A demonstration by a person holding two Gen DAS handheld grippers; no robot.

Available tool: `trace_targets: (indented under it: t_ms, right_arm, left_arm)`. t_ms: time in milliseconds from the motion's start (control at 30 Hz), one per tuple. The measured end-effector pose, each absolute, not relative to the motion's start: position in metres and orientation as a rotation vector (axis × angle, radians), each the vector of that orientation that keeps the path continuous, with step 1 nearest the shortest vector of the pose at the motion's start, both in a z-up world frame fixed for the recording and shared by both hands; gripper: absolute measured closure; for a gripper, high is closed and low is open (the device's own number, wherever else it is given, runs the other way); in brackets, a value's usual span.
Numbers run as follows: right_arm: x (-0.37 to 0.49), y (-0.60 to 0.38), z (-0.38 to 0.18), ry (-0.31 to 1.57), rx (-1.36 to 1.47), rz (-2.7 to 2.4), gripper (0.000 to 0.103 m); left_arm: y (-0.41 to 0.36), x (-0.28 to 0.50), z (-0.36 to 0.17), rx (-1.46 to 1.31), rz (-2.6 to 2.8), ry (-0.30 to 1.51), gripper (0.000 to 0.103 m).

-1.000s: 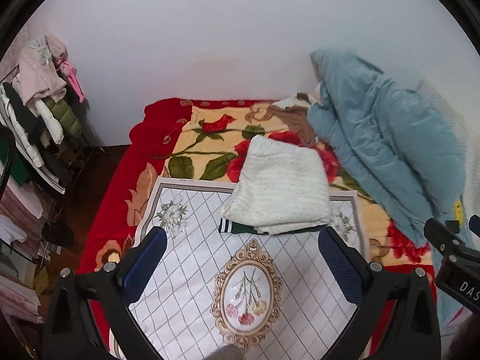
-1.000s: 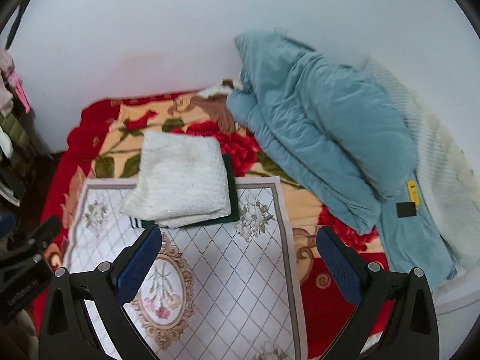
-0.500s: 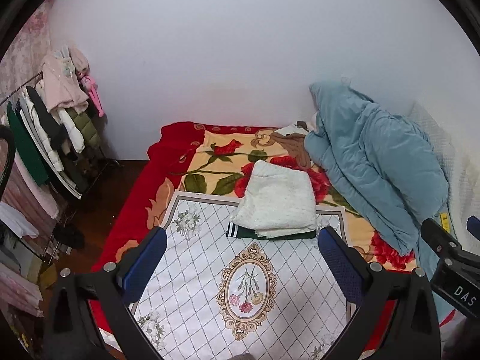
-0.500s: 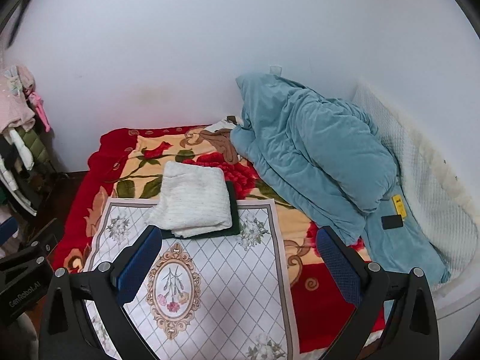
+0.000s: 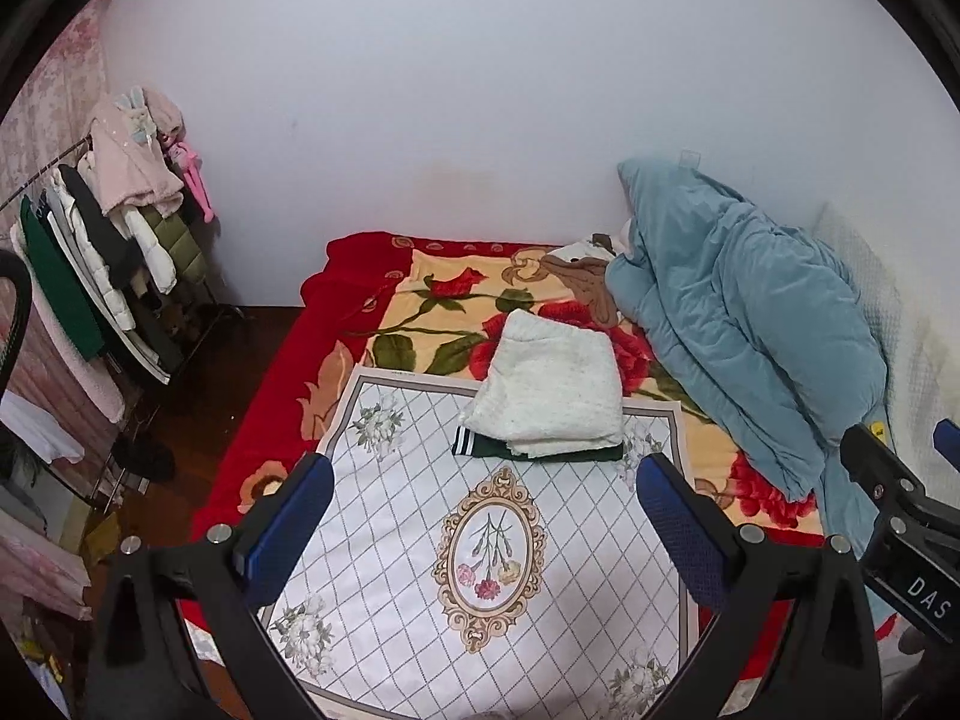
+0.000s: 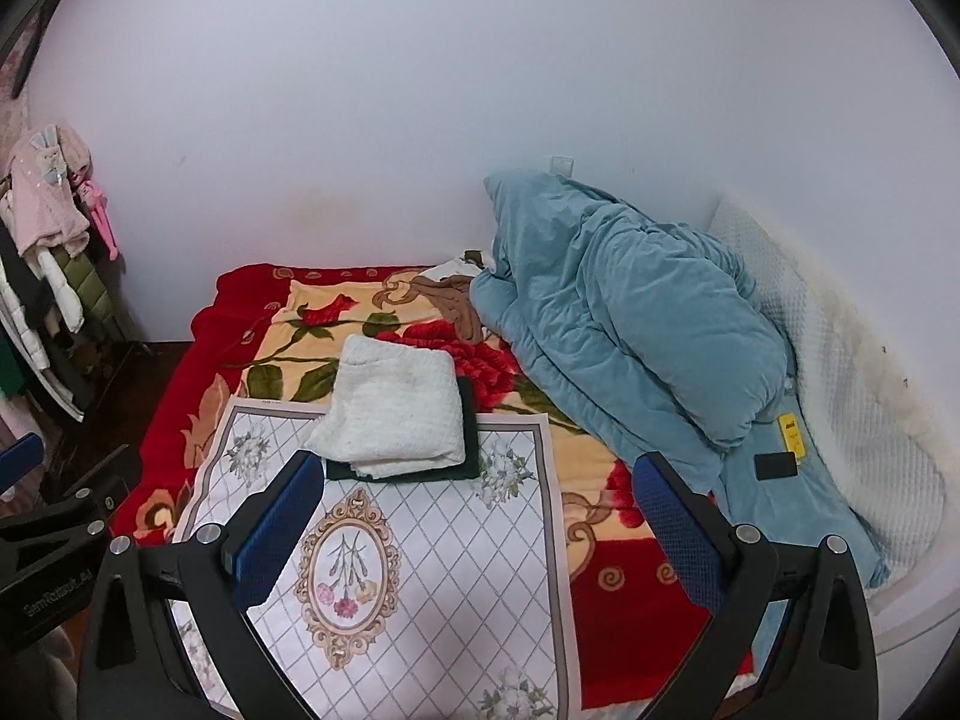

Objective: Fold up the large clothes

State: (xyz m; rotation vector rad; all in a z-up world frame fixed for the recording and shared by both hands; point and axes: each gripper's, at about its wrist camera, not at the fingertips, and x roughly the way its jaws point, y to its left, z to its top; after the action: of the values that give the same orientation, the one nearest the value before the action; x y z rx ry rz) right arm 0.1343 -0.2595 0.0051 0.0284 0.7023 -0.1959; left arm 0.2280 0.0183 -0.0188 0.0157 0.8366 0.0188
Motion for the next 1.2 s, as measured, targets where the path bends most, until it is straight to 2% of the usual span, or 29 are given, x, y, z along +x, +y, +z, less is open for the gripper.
trace_targets:
  t_ms: [1200]
  right_arm:
    - [0.130,-0.265,0.013,0.715,0.022,-0.162,0.000]
  left_arm:
    - [0.019,0.217,-0.001,0.012,0.026,0.788,0.000]
